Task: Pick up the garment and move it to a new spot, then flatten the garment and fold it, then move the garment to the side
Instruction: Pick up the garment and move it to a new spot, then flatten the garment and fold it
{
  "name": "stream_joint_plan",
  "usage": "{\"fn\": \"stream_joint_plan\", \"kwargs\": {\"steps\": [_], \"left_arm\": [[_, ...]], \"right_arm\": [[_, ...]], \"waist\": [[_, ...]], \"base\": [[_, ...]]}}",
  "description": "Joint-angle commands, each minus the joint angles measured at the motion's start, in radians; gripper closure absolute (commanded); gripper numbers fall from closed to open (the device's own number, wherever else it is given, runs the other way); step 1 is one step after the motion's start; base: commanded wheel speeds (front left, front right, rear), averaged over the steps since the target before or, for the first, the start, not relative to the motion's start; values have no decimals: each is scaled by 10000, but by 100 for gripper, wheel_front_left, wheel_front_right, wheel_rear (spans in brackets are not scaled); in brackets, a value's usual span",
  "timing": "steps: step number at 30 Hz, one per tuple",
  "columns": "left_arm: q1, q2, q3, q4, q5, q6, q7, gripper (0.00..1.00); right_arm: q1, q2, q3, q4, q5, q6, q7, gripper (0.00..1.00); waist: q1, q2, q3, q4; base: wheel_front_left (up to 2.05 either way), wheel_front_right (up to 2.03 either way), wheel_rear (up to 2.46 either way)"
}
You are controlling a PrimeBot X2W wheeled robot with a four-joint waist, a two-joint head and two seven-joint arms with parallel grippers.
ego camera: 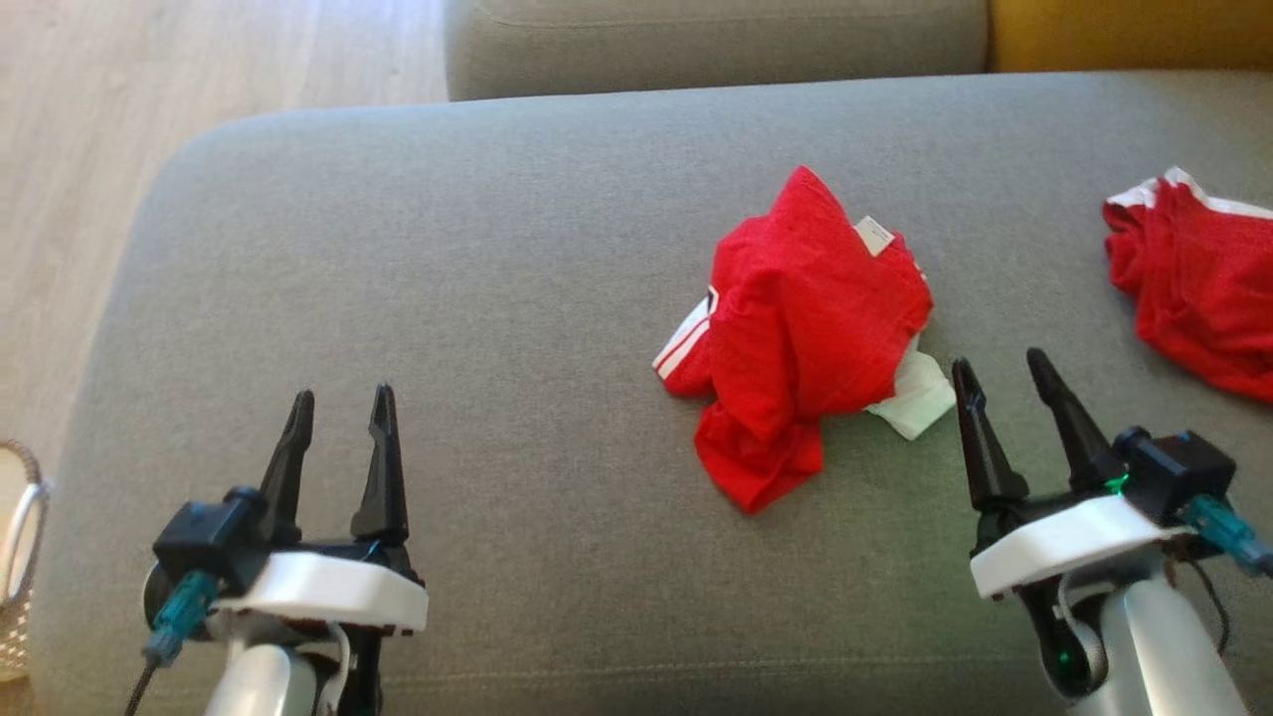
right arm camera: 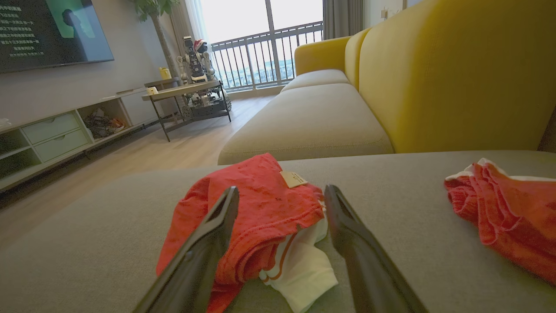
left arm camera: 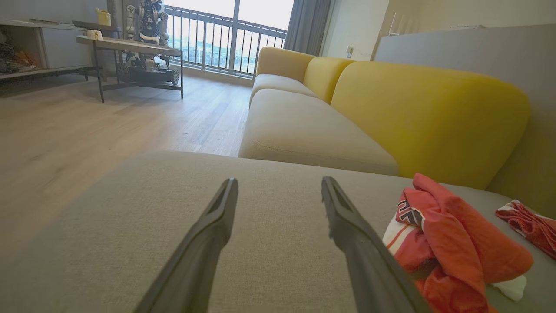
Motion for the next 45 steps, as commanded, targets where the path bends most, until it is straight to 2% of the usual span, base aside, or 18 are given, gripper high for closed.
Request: {"fn": "stream_joint_plan", "kwargs": {"steps": [1,4,9,17,24,25,26,33,37,45], "left_arm": [[-434,-76,517,-424,123,-134,-59,0],[-402,-267,649,-339,307,-409,-60,0],[-523,-433,597,-81,645,-741,-60,0],[-669,-522,420,212,1025,-787,-60,0],[-816,-539,311,223,889,-674,-60,0],[-838,-540,267,212,853,-648,-60,0],[-853,-540,226,202,821,-618,-60,0],[-897,-542,5,252,613,-472,-60,0],[-864,-542,-38,313,505,-446,-60,0],[-598,-543,-206,435,168,-430,-61,0]], "right_arm": [[-158,16,322,-195,160,-4,60,0],[-169,16,587,99,608,-4,398,0],[-570,16,452,775,1642,-4,894,0],[-1442,16,222,1995,3003,-4,1173,0],[-2001,16,126,2786,3158,-4,1235,0],[-2071,16,145,2825,3153,-4,1217,48],[-2139,16,158,2816,3088,-4,1127,100],[-2374,-22,264,2189,1969,-4,439,100],[-2510,-17,305,1689,1733,-4,373,100],[-3858,-76,1635,549,1301,-4,1315,100]], "waist": [[1,0,-71,181],[1,0,-38,347],[1,0,148,622],[1,0,539,1108],[1,0,698,1471],[1,0,710,1504],[1,0,717,1531],[1,0,630,1675],[1,0,438,1723],[1,0,-347,1912]], "base": [[0,0,0],[0,0,0],[0,0,0],[0,0,0],[0,0,0],[0,0,0],[0,0,0],[0,0,0],[0,0,0],[0,0,0]]}}
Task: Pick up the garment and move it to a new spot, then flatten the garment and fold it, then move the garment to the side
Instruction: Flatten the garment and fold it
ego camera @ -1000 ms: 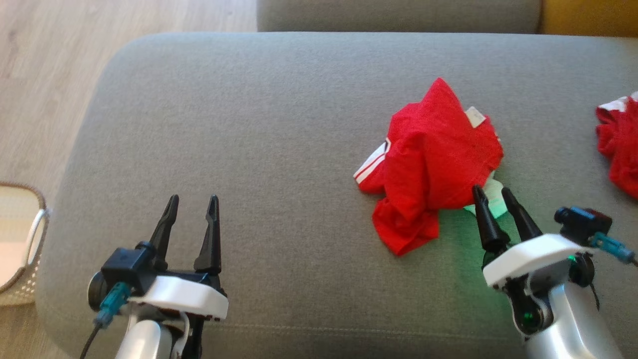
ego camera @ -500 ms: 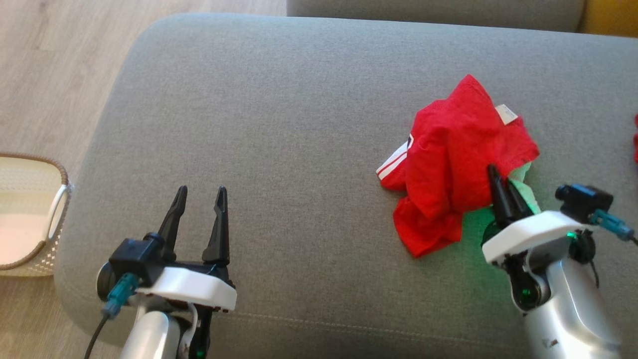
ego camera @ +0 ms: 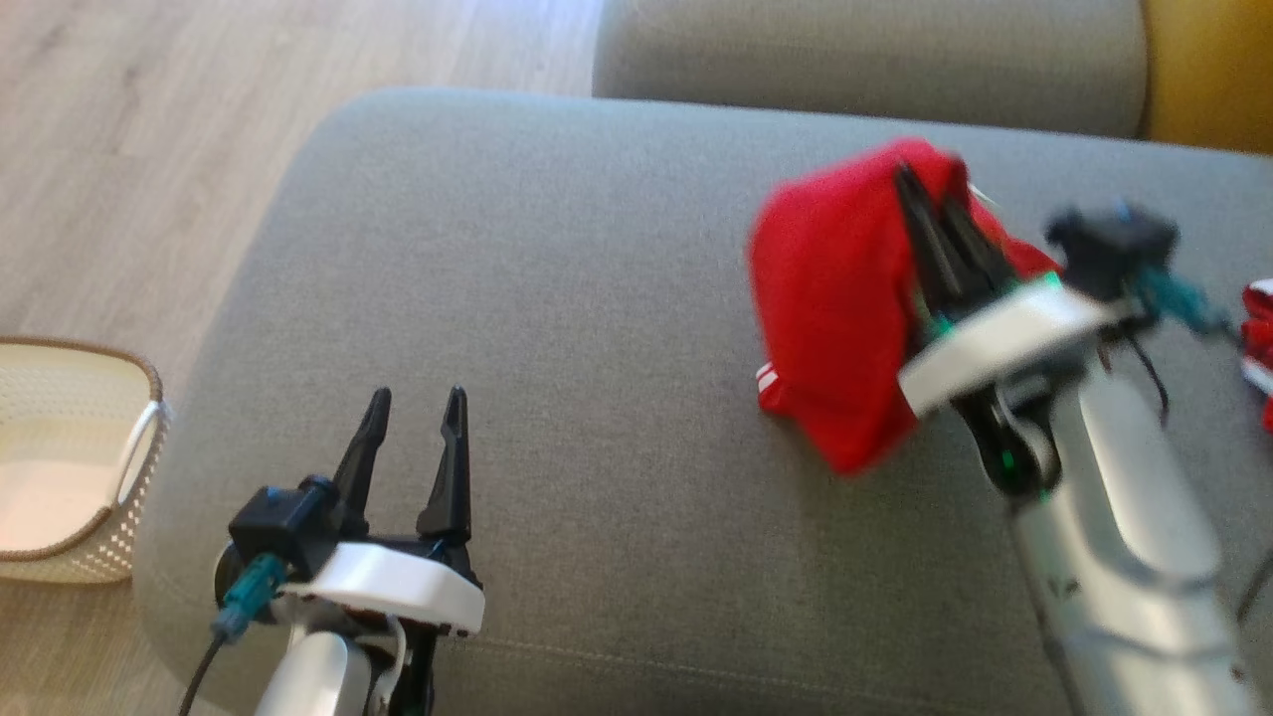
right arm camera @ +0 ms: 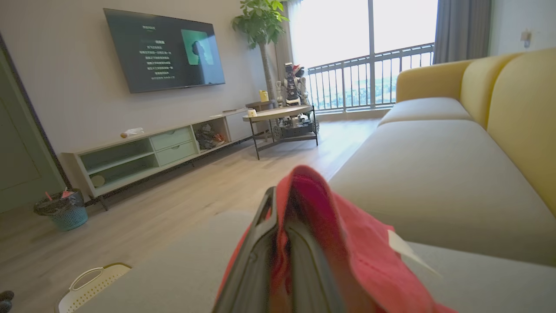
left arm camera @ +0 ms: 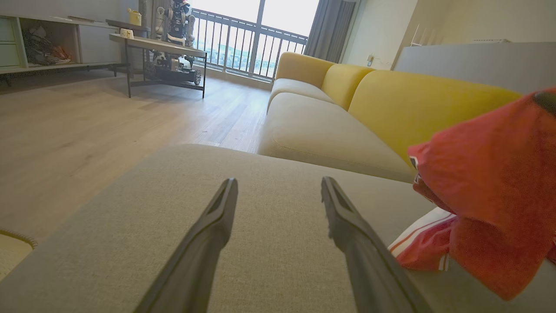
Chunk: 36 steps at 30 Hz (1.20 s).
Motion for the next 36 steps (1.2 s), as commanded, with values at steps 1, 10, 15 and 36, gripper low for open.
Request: {"fn": "stream_joint_plan", "kwargs": {"steps": [1,10,15,36], "left_arm": [[-190,23,279,-279,-85,81,-61,0],[323,23,199,-170,-241,101,-61,0],[431,22,165,-247,-266,142,-61,0],[-90,22,59,-255,-281,219,-61,0]], "right_arm": [[-719,7,358,-464,36,-4,106,100],[-3012,88,1791,-110,2053,-4,812,100],[-2792,-130,1123,1192,2281,-4,787,100],[-1333,-1734,-1279,5969,-585,-4,-430,0]], "waist": [[0,0,-212,111],[0,0,-807,465],[0,0,-758,676],[0,0,-57,-593]], "base": [[0,0,0],[0,0,0],[0,0,0],[0,0,0]]}}
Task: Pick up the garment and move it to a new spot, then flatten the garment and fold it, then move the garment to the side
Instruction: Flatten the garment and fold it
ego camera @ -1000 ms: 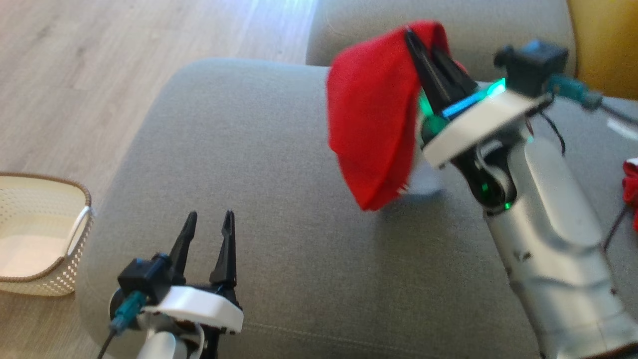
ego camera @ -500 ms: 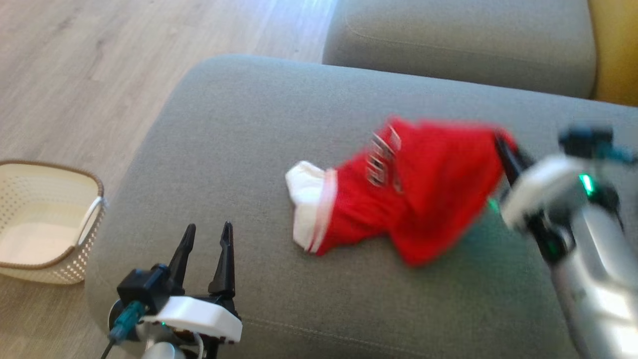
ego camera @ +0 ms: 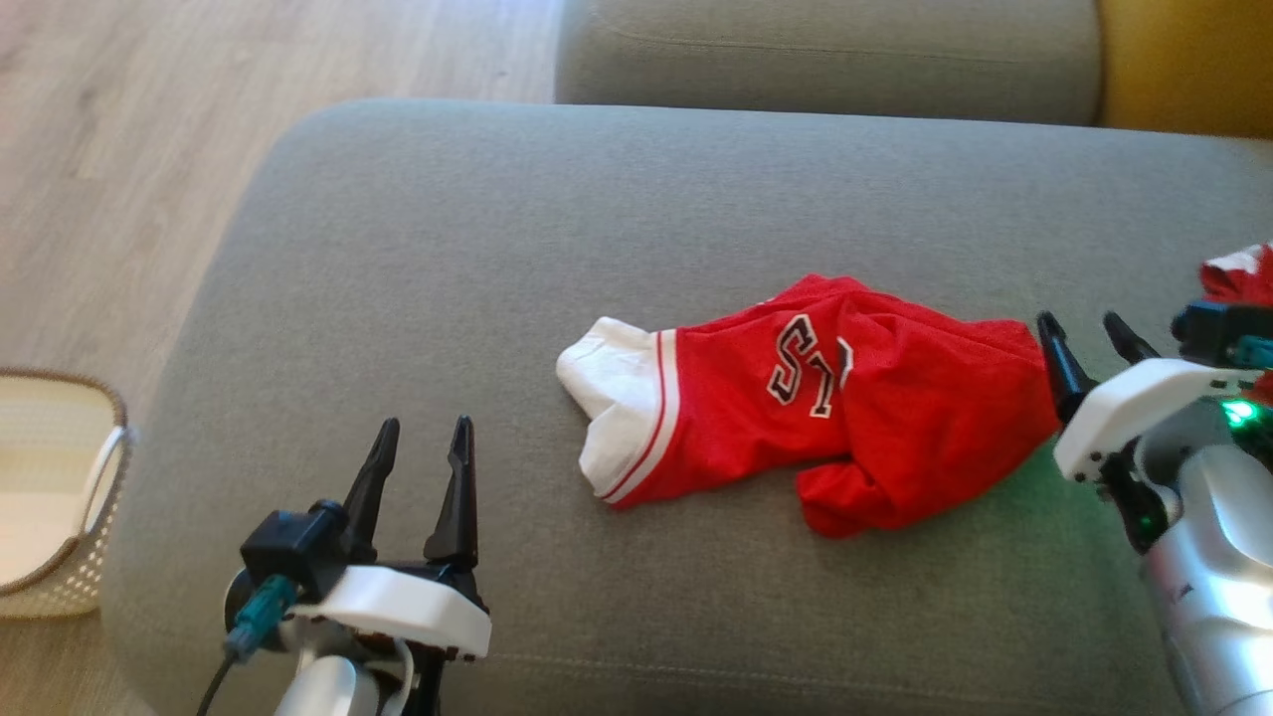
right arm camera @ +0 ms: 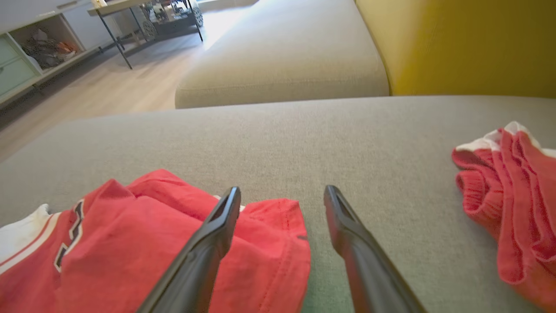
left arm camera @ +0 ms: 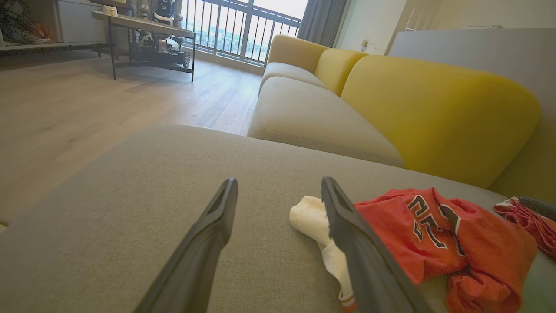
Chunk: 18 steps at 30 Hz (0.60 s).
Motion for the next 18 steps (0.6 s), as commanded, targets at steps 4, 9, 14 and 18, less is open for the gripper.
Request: {"fn": "stream_joint_plan", "kwargs": {"steps": [4,9,14,18], "left_arm": [[-574,16,228,-361,-29,66,-61,0],[-662,16,244,-420,-74,123,-61,0],[-653,16,198,-336,-199,151,-61,0],[-664,16,154,-264,-238,184,-61,0]], "right_arm": [[-294,200,360,-900,-147,-4,-502,0],[333,553,654,-2491,87,-4,-859,0],[1785,885,735,-4424,184,-4,-970,0],[2997,1217,684,-5810,-55,-4,-871,0]], "waist": [[-1,0,-93,-430],[-1,0,-247,-830],[-1,0,-312,-1167],[-1,0,-249,-1420]], "base": [[0,0,0],[0,0,0],[0,0,0],[0,0,0]]}}
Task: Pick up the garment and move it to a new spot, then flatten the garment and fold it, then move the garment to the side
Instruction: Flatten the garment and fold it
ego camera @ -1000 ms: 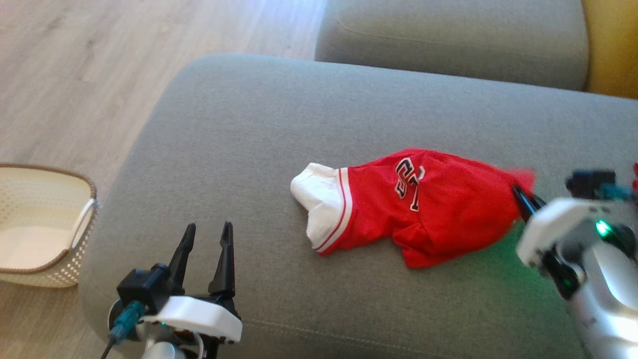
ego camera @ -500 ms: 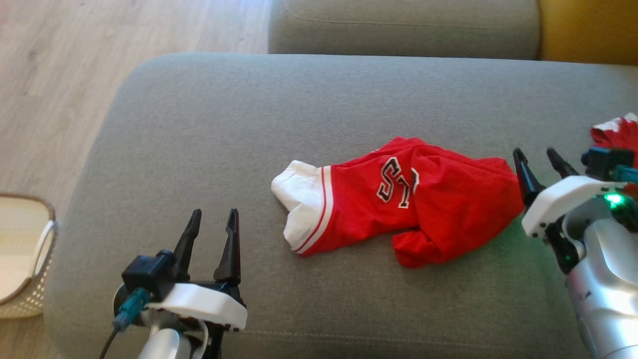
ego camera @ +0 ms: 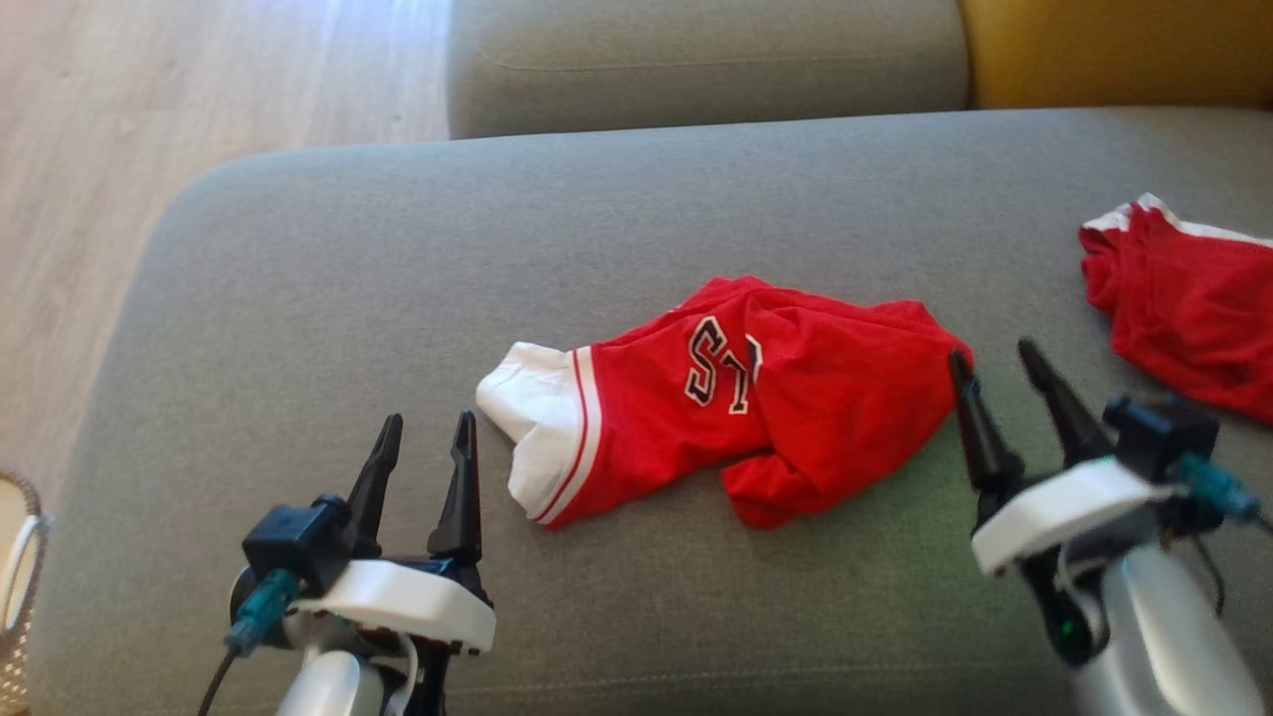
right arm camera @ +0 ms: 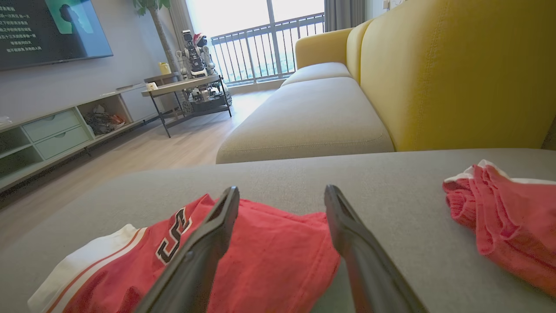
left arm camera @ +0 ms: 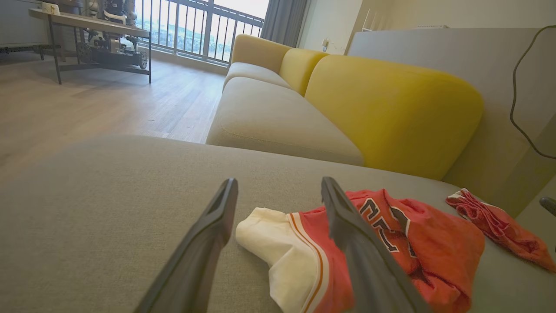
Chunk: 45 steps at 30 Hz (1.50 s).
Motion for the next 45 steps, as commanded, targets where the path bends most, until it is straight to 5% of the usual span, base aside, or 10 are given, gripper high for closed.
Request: {"fn": "stream_joint_plan", "kwargs": {"steps": [1,15,26,27,28,29,35,41,45], "left_arm": [[-550,16,280,-243,-12,52,-61,0],[-1244,16,-743,2521,-225,19,183,0],[-2469,16,-1287,4506,-829,631,796,0],[-2574,16,-1380,4656,-839,553,851,4],[-2679,16,-1476,4763,-850,442,862,78],[-2784,16,-1547,4819,-882,329,832,100],[-3399,151,-1292,4097,-714,305,51,100],[-3696,621,-1090,344,970,274,-55,100],[-4169,807,-1440,-629,1531,-99,-58,100]], "right_arm": [[-154,105,167,-630,-104,-4,51,0],[738,529,8,-2498,-582,-4,944,0],[736,591,-61,-2683,-604,-4,983,0],[720,595,-56,-2678,-605,-4,972,0],[704,598,-55,-2669,-605,-4,960,0],[688,601,-64,-2658,-604,-4,943,0],[676,618,-140,-2528,-590,-4,828,0],[660,628,-135,-2369,-562,-4,704,0],[591,631,-96,-2203,-461,-4,601,0]], "waist": [[0,0,52,-116],[0,0,406,-852],[0,0,808,-1245],[0,0,832,-1274],[0,0,847,-1295],[0,0,857,-1312],[0,0,775,-1311],[0,0,645,-1258],[0,0,534,-1278]], "base": [[0,0,0],[0,0,0],[0,0,0],[0,0,0],[0,0,0],[0,0,0],[0,0,0],[0,0,0],[0,0,0]]}}
